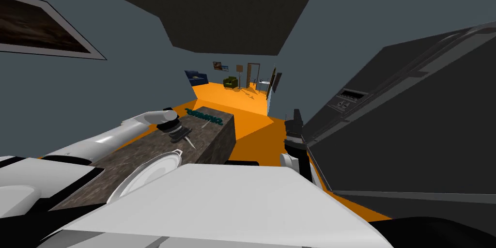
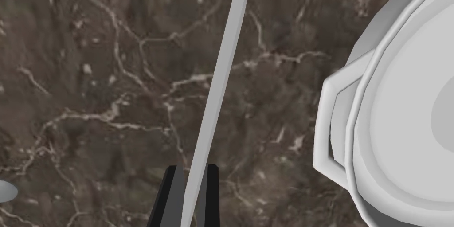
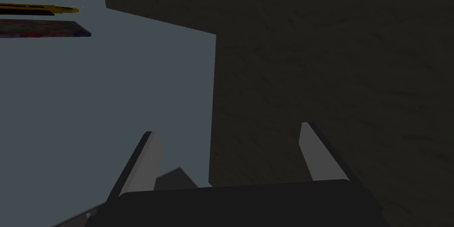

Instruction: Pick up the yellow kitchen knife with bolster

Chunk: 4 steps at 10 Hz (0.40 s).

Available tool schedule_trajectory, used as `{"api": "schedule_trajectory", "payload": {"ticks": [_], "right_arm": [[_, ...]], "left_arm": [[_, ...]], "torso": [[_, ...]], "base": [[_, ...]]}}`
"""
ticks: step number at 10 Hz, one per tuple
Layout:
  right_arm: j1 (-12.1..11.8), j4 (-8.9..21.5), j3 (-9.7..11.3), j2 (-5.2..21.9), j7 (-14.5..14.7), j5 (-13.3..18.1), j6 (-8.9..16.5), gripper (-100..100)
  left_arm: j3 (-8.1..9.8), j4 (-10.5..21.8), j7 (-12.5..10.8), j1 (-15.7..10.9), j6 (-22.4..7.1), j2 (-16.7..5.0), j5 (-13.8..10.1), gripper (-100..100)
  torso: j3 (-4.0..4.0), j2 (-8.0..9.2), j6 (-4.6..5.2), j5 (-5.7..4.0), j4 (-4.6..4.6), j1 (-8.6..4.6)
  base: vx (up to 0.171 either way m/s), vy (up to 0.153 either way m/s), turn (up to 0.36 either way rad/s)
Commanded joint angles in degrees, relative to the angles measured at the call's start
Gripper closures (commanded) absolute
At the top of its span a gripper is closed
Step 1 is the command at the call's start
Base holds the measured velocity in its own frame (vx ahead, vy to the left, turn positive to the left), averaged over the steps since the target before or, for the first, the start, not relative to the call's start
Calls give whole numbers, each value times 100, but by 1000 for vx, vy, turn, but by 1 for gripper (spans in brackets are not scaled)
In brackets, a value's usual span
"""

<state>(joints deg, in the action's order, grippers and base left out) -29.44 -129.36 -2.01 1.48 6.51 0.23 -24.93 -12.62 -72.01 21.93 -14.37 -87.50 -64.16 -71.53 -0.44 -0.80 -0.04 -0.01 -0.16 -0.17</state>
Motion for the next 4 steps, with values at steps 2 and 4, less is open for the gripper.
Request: {"api": "schedule_trajectory", "payload": {"ticks": [2,4], "right_arm": [[0,0,0,0,0,0,0,0],[2,0,0,0,0,0,0,0]], "left_arm": [[-71,89,443,-26,-6,-153,-153,100],[-67,107,381,-52,-9,-115,-113,0]], "torso": [[-2,-2,0,0,-2,-1],[-1,4,8,3,-4,9]], "base": [[138,-96,220],[40,-30,18]]}}
